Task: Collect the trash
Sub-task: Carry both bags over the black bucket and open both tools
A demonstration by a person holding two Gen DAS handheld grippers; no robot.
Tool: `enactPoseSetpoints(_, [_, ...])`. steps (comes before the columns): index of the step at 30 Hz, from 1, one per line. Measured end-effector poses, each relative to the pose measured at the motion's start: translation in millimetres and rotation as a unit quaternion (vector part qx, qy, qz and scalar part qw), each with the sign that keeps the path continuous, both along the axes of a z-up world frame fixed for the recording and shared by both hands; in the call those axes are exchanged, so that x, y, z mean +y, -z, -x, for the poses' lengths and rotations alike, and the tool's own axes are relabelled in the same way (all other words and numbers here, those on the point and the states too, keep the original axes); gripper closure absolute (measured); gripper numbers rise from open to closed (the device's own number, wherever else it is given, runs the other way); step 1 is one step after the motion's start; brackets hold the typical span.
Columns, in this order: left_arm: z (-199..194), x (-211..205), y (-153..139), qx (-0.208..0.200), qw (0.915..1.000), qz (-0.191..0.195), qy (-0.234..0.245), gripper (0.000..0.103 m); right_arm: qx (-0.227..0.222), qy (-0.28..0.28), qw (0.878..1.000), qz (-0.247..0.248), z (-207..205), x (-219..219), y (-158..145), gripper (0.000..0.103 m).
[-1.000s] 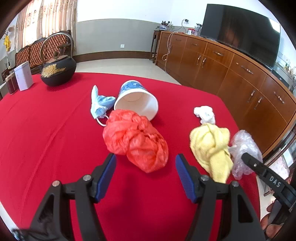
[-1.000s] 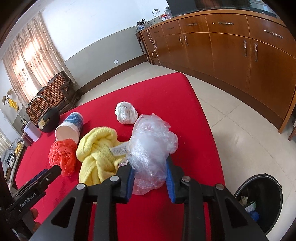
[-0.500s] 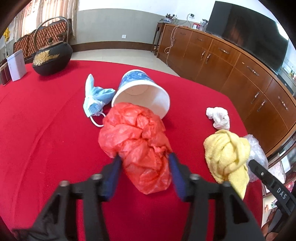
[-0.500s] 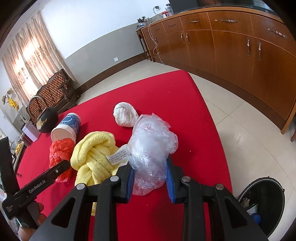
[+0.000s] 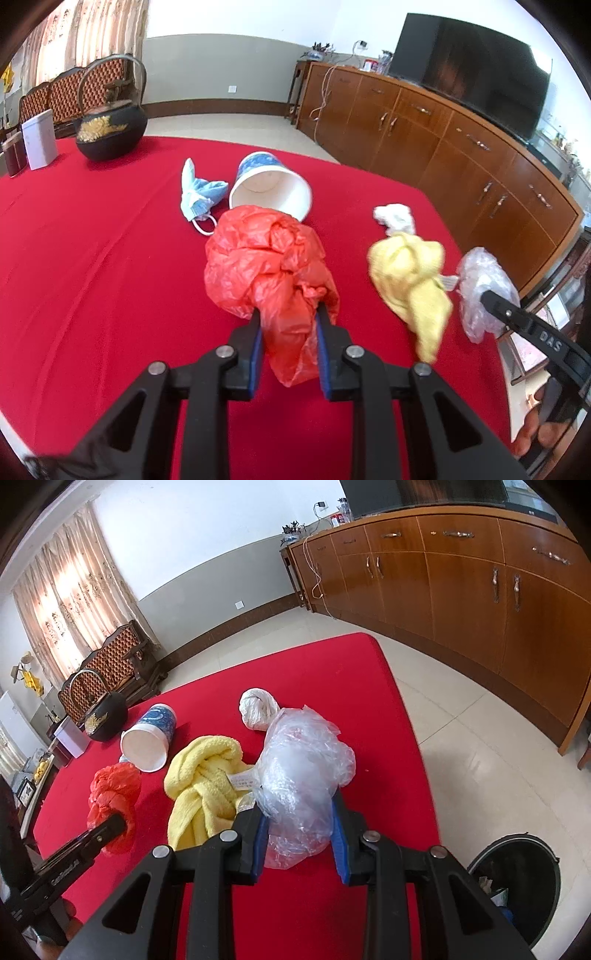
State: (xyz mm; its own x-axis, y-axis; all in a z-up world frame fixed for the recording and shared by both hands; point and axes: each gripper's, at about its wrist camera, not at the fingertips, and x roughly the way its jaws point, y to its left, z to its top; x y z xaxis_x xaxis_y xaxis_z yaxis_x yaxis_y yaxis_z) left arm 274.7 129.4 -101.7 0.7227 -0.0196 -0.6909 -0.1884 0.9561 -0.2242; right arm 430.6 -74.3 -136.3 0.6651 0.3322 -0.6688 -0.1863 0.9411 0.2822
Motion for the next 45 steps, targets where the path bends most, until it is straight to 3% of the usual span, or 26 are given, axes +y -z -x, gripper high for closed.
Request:
enactPoseSetpoints(9, [28.3,-33.7,-31.0,-0.034,0.9989,0.001,0.033,0.078,-0.021,0.016,1.0,-0.003,41.4,-41.3,-23.4,0.072])
enactPoseSetpoints(15, [39.8,-76.5,-43.2,-0.045,0.9955,0.006,0.084,0.078,-0.029,0.033,0.999,0.001,70.8,-75.4,-32.3,0.072])
enactPoseSetpoints(25, [37.6,-176.9,-49.2,-0.041,0.9796,0.025,0.195,0.078,-0.026,0.1,0.995,0.006,123.7,-160.8,-34.1,0.072])
enactPoseSetpoints(35, [36.5,-281.6,-27.7,-0.004,0.9571,0.041,0.287,0.078,0.014,0.173,0.985,-0.001,158.9,-250.9,-8.1,0.072])
enactPoseSetpoints(45, [22.5,-318.8,24.9,0.059,0.9523,0.033,0.298,0.078,0.075,0.2,0.977,-0.005,149.5,-293.6,31.8,0.071])
